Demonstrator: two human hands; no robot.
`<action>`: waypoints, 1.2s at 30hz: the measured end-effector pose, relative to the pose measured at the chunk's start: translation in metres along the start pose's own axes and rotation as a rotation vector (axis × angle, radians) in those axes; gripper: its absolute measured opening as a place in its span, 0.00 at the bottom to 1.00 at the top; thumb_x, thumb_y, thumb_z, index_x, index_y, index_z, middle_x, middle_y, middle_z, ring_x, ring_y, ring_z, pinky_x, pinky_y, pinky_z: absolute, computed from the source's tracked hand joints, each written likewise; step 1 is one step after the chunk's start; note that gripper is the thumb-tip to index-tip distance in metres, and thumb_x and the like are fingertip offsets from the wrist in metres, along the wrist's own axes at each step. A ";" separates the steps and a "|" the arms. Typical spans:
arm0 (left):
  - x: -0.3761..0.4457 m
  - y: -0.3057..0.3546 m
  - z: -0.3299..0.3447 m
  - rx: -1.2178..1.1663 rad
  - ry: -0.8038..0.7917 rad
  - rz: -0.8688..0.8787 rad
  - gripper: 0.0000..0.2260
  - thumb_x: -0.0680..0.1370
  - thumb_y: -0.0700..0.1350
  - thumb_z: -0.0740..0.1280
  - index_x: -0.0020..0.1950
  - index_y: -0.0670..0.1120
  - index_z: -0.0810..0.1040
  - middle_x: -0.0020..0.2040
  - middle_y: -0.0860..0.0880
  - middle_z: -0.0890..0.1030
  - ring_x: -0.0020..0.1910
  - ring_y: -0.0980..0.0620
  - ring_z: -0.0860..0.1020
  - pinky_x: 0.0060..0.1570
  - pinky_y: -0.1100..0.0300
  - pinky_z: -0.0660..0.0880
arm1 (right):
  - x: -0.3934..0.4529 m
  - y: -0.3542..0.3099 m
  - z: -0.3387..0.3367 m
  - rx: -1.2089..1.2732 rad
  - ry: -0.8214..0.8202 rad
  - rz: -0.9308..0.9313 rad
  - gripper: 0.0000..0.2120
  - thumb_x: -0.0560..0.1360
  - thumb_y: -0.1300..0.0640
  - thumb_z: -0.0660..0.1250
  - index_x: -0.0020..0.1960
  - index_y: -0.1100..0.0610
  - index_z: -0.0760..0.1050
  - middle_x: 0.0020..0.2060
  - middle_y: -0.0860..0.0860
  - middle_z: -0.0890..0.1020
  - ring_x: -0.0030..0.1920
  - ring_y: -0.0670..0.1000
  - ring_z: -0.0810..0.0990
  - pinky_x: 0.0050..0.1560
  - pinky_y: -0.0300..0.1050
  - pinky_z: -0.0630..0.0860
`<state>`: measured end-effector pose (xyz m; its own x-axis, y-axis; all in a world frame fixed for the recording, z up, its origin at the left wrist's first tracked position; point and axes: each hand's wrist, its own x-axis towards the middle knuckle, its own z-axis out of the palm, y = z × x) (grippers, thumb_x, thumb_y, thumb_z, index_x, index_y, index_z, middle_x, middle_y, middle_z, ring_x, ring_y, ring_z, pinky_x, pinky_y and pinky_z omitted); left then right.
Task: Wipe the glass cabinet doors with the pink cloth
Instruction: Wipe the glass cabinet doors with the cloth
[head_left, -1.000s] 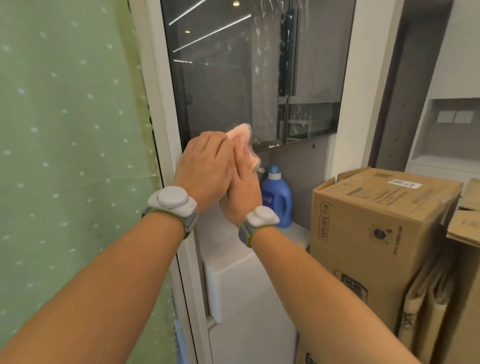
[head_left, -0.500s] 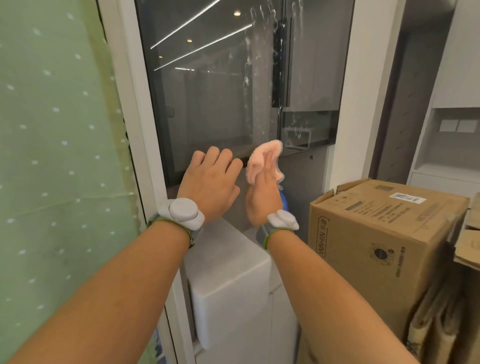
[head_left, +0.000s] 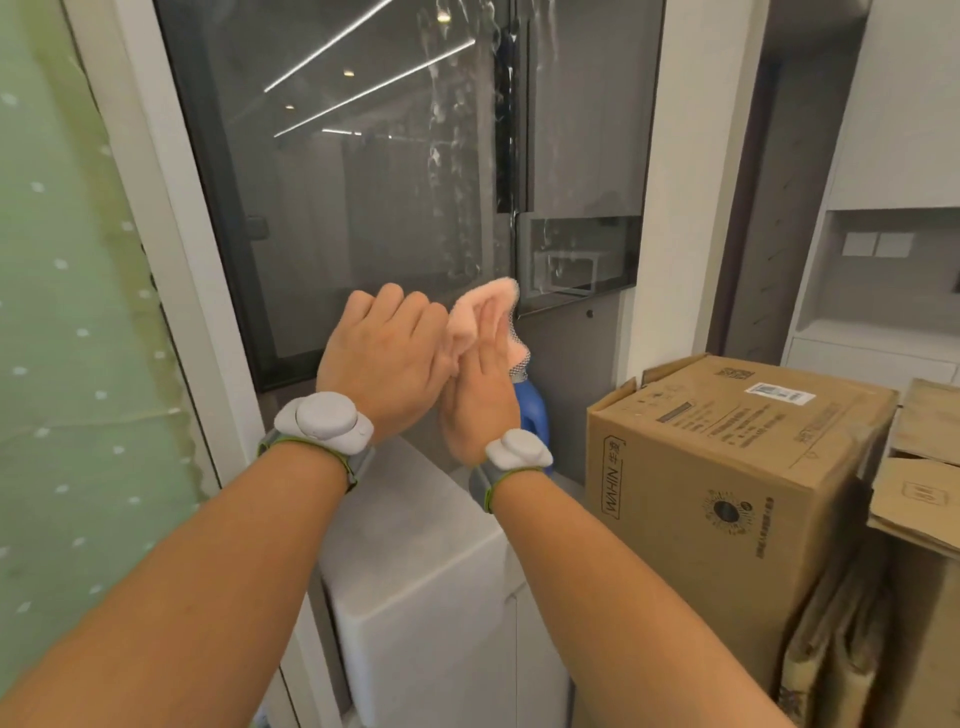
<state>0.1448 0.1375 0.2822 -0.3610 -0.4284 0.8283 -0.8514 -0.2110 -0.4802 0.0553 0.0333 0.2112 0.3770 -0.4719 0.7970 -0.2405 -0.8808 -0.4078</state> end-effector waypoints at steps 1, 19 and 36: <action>0.001 0.001 0.002 0.000 -0.005 -0.008 0.11 0.81 0.45 0.59 0.42 0.43 0.74 0.38 0.43 0.75 0.38 0.42 0.72 0.40 0.46 0.69 | 0.003 0.005 -0.004 -0.023 -0.016 0.036 0.34 0.84 0.64 0.55 0.80 0.55 0.35 0.80 0.52 0.36 0.84 0.61 0.38 0.83 0.56 0.52; 0.023 0.024 0.028 -0.051 -0.046 0.123 0.06 0.77 0.43 0.62 0.40 0.43 0.74 0.37 0.44 0.74 0.36 0.42 0.72 0.38 0.48 0.67 | 0.030 0.053 -0.015 0.078 0.080 0.251 0.34 0.83 0.65 0.54 0.84 0.54 0.42 0.84 0.53 0.46 0.83 0.55 0.52 0.76 0.43 0.62; 0.042 0.040 0.050 0.050 -0.304 0.210 0.07 0.74 0.46 0.64 0.38 0.45 0.76 0.34 0.46 0.75 0.37 0.43 0.74 0.40 0.48 0.70 | 0.059 0.111 -0.070 0.166 0.441 0.415 0.26 0.77 0.52 0.44 0.66 0.58 0.72 0.58 0.56 0.79 0.57 0.59 0.78 0.53 0.48 0.71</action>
<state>0.1148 0.0666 0.2835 -0.3903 -0.7064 0.5904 -0.7485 -0.1299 -0.6503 -0.0120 -0.0901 0.2442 -0.1310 -0.7469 0.6519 -0.1319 -0.6386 -0.7581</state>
